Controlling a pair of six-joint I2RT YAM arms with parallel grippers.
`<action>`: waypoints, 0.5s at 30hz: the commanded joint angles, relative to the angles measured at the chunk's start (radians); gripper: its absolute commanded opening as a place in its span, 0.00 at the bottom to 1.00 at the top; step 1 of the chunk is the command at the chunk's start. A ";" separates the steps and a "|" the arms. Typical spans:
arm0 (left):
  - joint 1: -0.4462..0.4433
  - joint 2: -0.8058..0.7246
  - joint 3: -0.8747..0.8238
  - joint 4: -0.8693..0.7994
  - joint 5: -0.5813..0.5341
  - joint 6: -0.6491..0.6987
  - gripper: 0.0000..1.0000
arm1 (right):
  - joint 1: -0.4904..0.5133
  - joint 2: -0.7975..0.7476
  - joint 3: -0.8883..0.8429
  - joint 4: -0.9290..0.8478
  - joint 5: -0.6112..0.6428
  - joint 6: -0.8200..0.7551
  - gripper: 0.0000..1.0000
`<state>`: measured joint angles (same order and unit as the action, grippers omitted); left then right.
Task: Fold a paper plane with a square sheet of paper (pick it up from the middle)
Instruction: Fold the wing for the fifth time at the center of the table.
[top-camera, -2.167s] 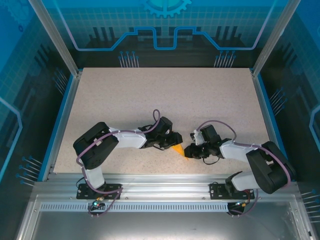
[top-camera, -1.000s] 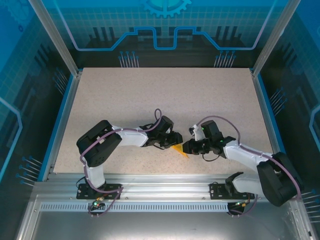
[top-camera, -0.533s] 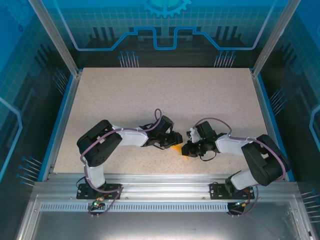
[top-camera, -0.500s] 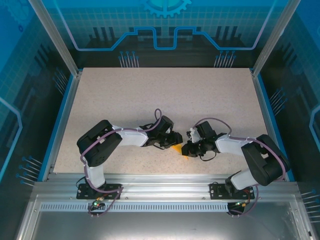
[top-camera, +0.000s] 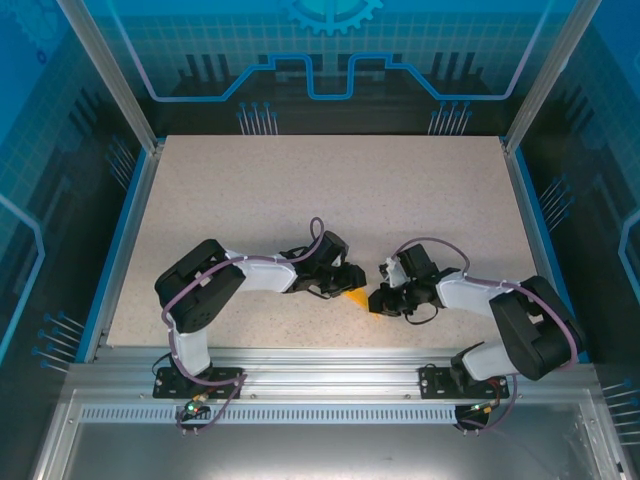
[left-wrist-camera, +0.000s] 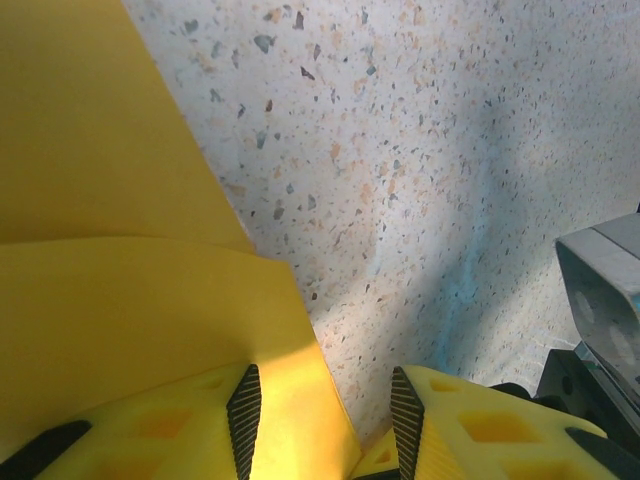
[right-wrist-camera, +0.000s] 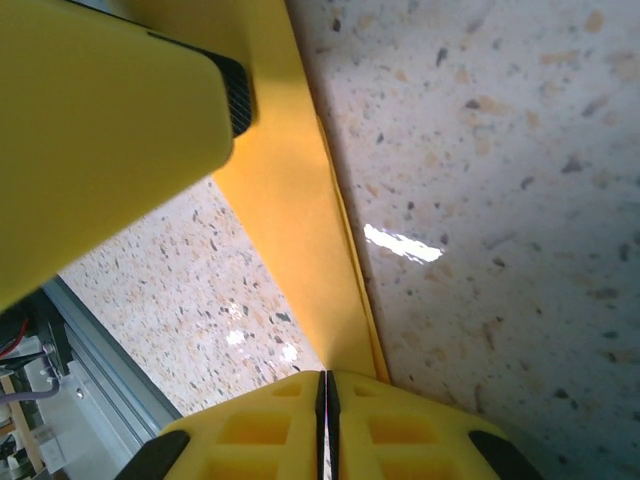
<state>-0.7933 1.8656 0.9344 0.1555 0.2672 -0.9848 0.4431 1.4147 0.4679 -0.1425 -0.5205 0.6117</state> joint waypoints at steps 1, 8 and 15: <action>0.014 0.035 0.011 -0.044 -0.003 0.027 0.43 | -0.014 0.018 -0.036 -0.081 0.022 0.001 0.12; 0.015 0.037 0.012 -0.043 0.000 0.026 0.43 | -0.012 0.019 -0.038 -0.149 0.088 0.033 0.09; 0.016 0.037 0.011 -0.042 0.003 0.026 0.43 | -0.017 -0.073 -0.051 -0.222 0.121 0.038 0.11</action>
<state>-0.7925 1.8698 0.9360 0.1562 0.2790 -0.9848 0.4423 1.3499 0.4503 -0.2268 -0.4576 0.6369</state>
